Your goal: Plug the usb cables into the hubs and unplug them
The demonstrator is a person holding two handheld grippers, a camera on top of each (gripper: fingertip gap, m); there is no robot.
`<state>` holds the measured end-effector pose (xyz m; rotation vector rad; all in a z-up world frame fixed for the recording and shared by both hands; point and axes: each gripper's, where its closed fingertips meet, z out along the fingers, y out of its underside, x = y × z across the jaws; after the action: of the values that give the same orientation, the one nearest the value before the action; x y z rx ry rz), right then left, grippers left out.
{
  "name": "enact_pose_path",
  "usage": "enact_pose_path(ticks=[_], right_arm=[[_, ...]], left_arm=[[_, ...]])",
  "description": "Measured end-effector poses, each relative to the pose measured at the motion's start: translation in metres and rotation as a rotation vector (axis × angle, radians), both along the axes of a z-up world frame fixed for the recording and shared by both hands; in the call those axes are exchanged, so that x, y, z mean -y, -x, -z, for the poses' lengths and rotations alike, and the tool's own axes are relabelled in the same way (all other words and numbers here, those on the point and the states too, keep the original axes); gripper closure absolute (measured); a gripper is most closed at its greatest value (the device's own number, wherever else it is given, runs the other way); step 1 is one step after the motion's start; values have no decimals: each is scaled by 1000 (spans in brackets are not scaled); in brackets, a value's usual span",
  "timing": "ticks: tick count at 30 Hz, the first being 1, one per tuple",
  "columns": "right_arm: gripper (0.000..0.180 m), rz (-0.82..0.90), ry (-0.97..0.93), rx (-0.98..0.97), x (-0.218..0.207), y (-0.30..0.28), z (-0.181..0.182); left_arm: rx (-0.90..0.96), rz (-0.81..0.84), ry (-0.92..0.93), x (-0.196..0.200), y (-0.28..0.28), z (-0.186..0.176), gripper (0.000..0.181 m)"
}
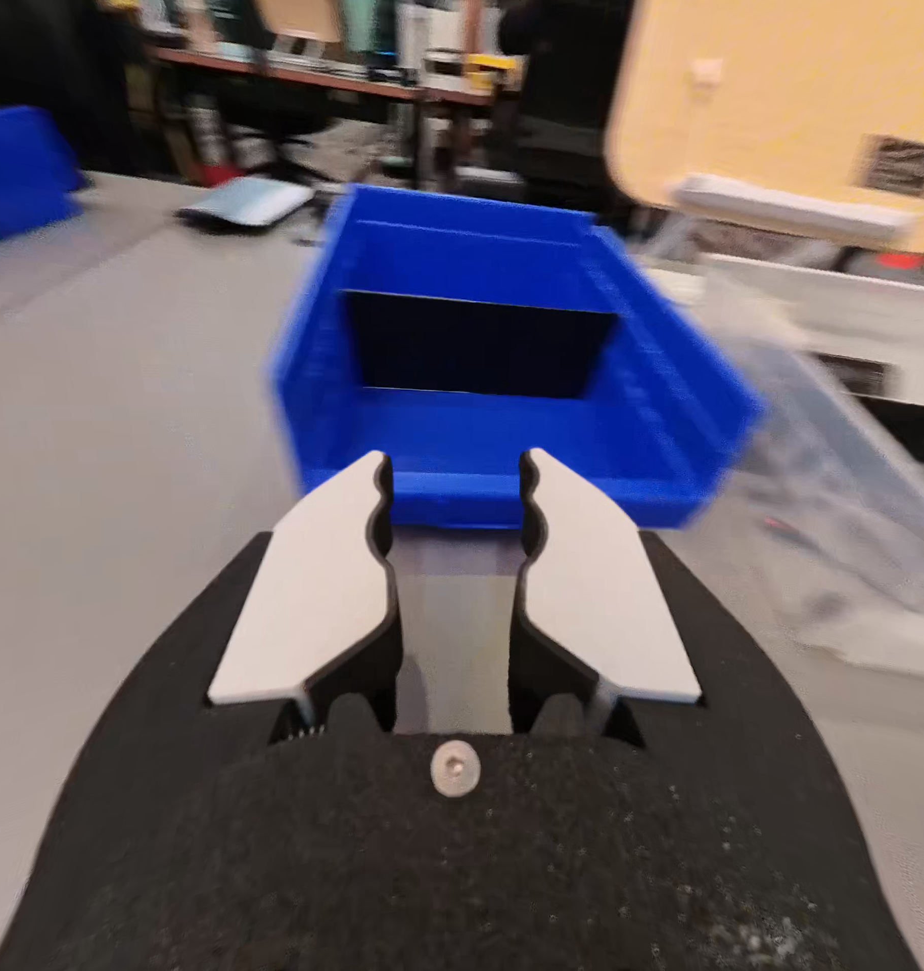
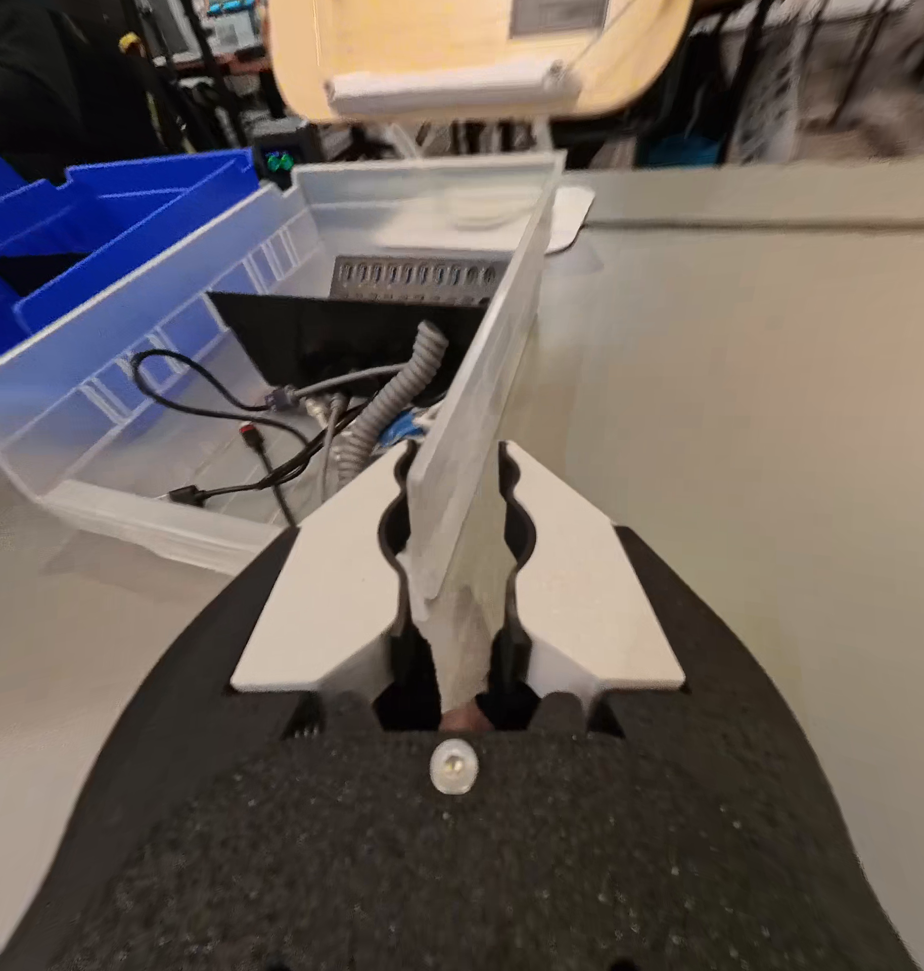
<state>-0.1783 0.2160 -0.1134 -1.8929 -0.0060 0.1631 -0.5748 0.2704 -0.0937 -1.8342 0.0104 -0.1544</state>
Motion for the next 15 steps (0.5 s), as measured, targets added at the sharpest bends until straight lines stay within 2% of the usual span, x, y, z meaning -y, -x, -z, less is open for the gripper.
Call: enact_pose_path(ticks=[2,3,5,7,9,10,11,13,15], right_arm=[[139,54,-88,95,1,-9,-17],[139,64,-128,135,3,-9,-26],[140,67,-191,192,9,-2,-40],[142,32,-225,203,15,13,-47],[144,-15,-234,196,21,34,-46],[146,-54,-249,181,26,47,-47],[147,-119,-280,156,33,65,-51],[150,-280,-333,127,51,108,-56],[151,-426,-251,54,67,151,-41]], left_arm=[[-31,-69,23,-15,32,4,124],[-42,-69,47,-23,40,9,119],[-36,-24,119,-38,43,21,111],[0,37,171,-48,38,29,111],[-18,33,186,-57,41,35,129],[-43,-2,185,-61,49,38,146],[-54,-5,174,-63,52,39,171],[-17,17,160,-63,51,39,178],[-8,54,187,-55,47,39,177]])
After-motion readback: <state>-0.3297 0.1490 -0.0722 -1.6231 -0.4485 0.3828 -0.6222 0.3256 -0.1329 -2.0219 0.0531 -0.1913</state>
